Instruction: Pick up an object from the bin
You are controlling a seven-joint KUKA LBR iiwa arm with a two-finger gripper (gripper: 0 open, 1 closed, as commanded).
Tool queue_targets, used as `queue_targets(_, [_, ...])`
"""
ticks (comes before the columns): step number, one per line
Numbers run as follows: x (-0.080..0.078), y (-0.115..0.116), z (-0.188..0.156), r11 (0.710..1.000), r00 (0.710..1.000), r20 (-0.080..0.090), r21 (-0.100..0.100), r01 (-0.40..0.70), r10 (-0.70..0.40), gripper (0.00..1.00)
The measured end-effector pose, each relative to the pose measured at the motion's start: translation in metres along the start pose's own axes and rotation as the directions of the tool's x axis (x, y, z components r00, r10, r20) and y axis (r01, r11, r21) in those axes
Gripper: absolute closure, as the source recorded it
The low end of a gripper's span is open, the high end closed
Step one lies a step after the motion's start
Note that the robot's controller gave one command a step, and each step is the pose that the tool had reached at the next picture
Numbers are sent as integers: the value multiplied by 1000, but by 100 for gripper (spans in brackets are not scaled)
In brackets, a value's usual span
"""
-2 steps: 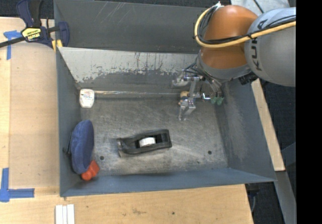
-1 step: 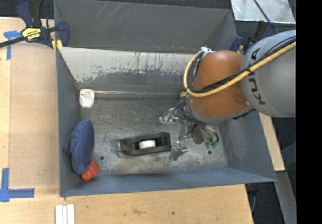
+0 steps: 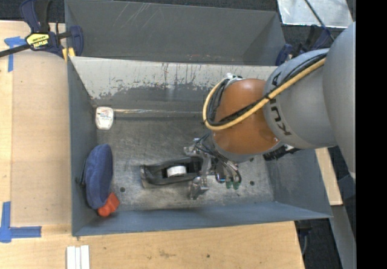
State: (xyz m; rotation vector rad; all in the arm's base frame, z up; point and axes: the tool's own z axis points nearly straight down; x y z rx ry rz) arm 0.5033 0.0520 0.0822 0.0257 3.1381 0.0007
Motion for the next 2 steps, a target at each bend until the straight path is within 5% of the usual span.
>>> queue_targets(1, [0, 0, -1, 1000, 1000, 0, 0, 2, -2, 100])
queue_targets(2, [11, 2, -124, 984, 984, 0, 1, 179, -179, 100])
